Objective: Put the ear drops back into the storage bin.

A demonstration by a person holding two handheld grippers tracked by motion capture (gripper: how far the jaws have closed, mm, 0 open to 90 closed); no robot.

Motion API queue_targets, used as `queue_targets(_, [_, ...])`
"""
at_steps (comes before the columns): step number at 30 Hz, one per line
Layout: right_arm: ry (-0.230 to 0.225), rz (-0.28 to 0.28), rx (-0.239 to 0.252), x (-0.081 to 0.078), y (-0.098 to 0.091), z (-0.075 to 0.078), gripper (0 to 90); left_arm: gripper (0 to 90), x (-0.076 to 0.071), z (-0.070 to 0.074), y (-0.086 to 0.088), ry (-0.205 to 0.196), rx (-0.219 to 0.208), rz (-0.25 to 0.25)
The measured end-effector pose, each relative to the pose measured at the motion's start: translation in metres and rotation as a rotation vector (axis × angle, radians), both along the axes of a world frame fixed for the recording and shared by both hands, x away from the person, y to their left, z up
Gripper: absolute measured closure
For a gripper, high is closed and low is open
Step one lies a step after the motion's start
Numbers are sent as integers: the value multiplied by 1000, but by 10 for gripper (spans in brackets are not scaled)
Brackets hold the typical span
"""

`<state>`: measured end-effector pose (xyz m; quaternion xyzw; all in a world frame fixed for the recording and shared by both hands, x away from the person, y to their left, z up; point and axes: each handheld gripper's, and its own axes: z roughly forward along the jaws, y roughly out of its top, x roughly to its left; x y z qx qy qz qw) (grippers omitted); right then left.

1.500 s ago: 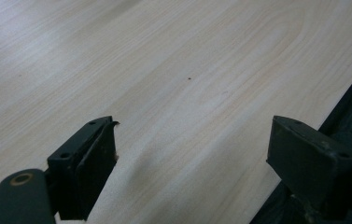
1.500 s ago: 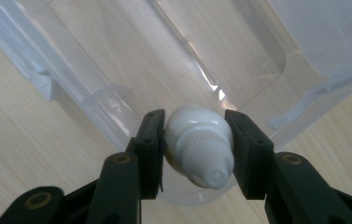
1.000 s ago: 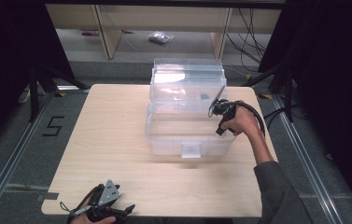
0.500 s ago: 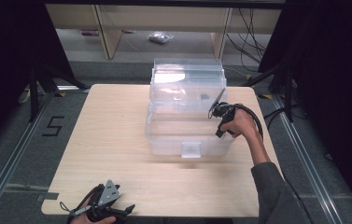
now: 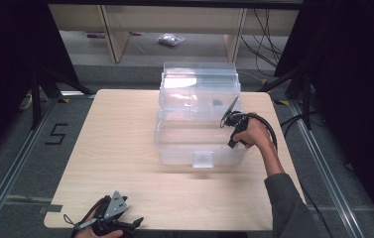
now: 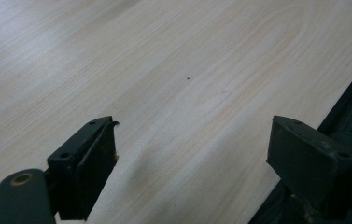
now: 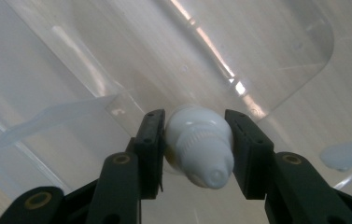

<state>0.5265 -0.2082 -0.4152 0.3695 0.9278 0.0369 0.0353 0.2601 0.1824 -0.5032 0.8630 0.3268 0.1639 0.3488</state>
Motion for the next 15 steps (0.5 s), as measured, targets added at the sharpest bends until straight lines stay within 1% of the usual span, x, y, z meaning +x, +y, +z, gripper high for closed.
queue_targets(1, [1,0,3,0,1,-1,601,151,0,0,0,-4,-1,7])
queue_targets(2, [-21,46,9,2,-1,-3,601,151,0,0,0,-5,2,7])
queue_targets(3, [-20,35,3,2,0,-4,600,151,0,0,0,-5,-2,8])
queue_targets(4, [-5,22,2,1,1,-5,601,151,0,0,0,-5,0,8])
queue_targets(5, [-12,37,3,3,1,-6,601,151,0,0,0,-6,3,7])
queue_targets(6, [-18,37,1,2,1,-7,600,151,0,0,0,-4,-3,8])
queue_targets(7, [-2,19,-3,2,2,-6,601,151,0,0,0,-4,-1,7])
queue_targets(8, [-13,49,1,4,1,-7,601,151,0,0,0,0,-7,5])
queue_targets(9, [-5,27,0,3,2,-7,601,150,0,0,0,-1,-1,4])
queue_targets(10, [-11,26,-7,3,3,-7,601,151,0,0,0,0,-4,2])
queue_targets(11, [-6,23,-6,3,4,-8,601,151,0,0,-1,-1,-10,6])
queue_targets(12, [-8,29,-7,4,3,-8,601,151,0,0,0,-5,2,7])
queue_targets(13, [-26,48,6,5,3,-10,601,151,0,0,0,-4,-2,7])
queue_targets(14, [-13,26,4,4,4,-10,600,151,0,-1,-1,-2,-9,9])
queue_targets(15, [-4,27,-1,4,4,-10,601,151,0,0,0,0,-1,0])
